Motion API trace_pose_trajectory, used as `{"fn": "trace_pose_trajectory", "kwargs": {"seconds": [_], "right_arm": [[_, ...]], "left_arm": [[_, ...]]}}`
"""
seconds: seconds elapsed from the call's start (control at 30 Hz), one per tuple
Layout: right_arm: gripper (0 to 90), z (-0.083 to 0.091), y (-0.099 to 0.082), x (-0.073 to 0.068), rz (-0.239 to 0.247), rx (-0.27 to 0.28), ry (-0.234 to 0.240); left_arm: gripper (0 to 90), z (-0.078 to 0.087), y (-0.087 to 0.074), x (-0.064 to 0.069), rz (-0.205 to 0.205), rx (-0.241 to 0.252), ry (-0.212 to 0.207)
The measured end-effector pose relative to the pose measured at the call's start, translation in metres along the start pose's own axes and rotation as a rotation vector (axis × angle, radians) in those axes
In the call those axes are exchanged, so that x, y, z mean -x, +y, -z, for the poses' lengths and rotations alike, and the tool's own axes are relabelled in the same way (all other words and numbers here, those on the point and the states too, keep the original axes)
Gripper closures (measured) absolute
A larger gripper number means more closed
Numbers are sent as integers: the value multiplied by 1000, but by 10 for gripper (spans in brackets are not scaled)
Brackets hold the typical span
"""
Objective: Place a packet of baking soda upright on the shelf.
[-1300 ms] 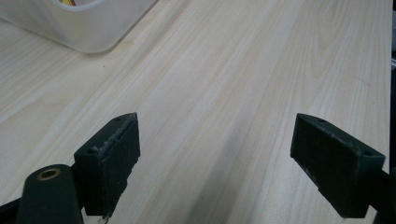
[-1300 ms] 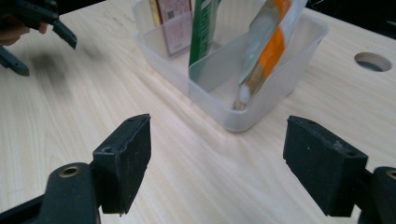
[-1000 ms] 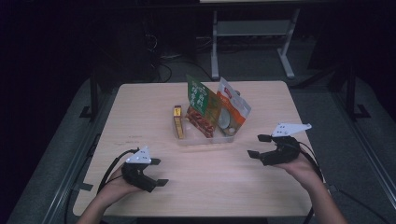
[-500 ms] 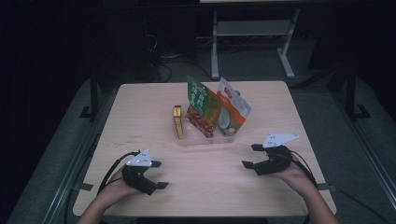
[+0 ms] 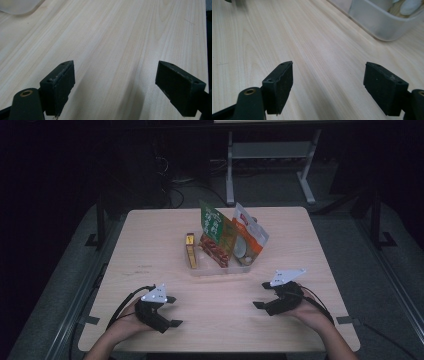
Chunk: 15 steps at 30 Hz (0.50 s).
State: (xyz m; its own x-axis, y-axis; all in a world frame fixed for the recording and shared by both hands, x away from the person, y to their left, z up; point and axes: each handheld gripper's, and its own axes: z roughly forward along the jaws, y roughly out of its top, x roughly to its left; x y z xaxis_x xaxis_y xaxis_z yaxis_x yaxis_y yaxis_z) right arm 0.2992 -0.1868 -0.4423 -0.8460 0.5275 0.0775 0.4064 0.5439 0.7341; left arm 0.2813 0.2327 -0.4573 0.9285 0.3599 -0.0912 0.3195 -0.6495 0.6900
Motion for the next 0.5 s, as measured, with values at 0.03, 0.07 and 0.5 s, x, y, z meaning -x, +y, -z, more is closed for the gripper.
{"fn": "trace_pose_trajectory", "kwargs": {"seconds": [0.03,0.07,0.5], "right_arm": [[232,-1,0,0,2,-2,5],[233,-2,0,-1,1,-3,12],[230,-13,-3,-4,36,-45,33]], "left_arm": [[155,0,0,0,-5,1,-1],[155,-1,0,0,-13,-1,0],[155,-3,1,1,-26,3,-5]]}}
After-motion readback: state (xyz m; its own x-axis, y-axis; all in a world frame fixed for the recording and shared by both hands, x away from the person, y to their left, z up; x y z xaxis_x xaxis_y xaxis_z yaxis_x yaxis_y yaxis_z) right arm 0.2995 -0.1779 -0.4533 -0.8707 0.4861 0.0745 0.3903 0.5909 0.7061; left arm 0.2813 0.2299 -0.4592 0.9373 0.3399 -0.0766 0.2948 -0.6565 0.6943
